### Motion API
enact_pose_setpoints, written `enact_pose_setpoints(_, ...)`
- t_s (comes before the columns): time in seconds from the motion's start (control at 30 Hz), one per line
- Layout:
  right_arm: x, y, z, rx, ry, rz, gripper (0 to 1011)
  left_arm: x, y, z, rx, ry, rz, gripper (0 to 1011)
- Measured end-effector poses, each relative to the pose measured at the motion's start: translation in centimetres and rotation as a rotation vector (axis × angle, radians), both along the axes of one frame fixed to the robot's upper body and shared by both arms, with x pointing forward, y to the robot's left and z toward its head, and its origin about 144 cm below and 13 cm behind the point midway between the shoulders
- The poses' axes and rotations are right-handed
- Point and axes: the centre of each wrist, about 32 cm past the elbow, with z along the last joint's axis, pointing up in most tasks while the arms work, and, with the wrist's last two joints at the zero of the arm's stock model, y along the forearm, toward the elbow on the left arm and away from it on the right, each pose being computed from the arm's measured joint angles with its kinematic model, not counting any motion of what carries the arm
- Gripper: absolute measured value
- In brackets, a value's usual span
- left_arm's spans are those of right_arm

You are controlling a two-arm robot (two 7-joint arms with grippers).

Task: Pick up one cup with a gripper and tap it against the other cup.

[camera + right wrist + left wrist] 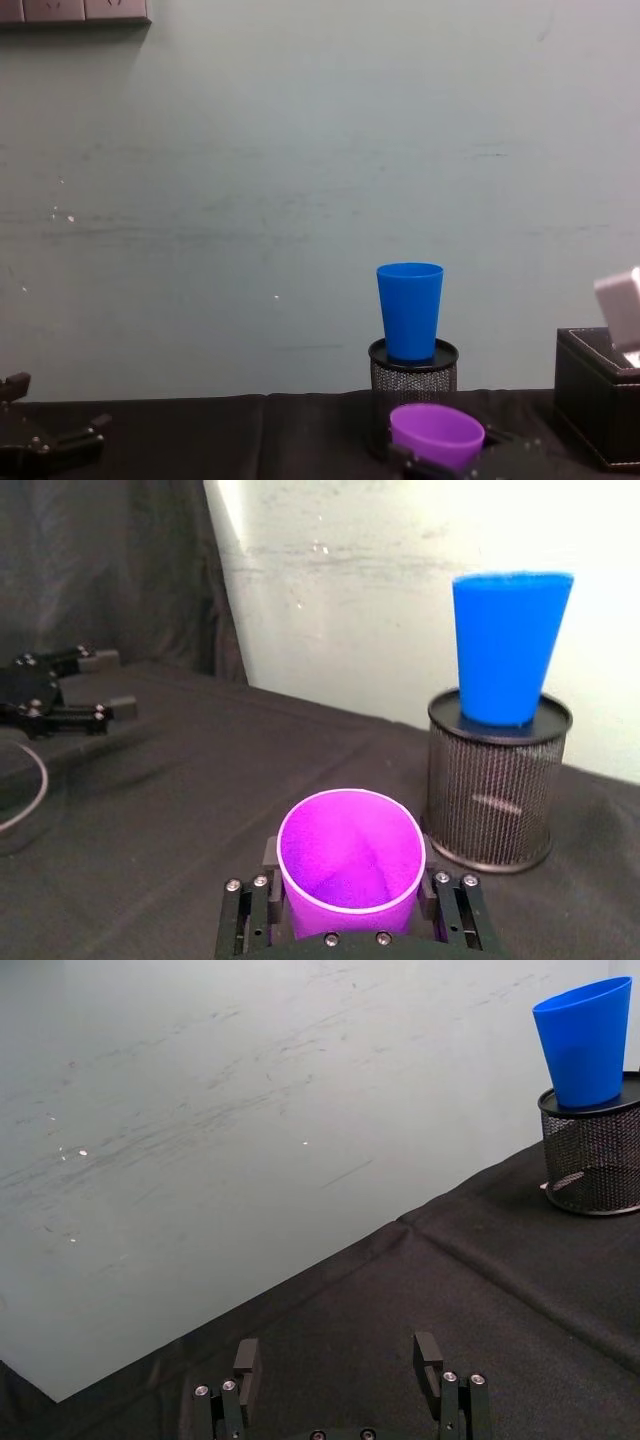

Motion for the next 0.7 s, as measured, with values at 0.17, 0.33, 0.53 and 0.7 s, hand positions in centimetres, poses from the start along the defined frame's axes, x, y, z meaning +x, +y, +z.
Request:
enact_pose_setpoints(0.17,-0.3,-0.1,2.1,-0.019,-0.028,0.007,734,0.0,0.0,0.0,0.0,0.0,0.0,1000)
enact_pose_setpoints(0.33,-0.6,-0.2,5.1,-0.045,-0.035,0.006,734,0.0,0.0,0.0,0.0,0.0,0.0,1000)
enact_pose_setpoints(0.53,-0.8,-0.4,7.2,-0.062,-0.026,0.007,734,0.0,0.0,0.0,0.0,0.0,0.0,1000)
enact_pose_setpoints(0.7,-0.9,-0.6,7.9,-0.06,-0.025,0.005,734,0.0,0.0,0.0,0.0,0.0,0.0,1000)
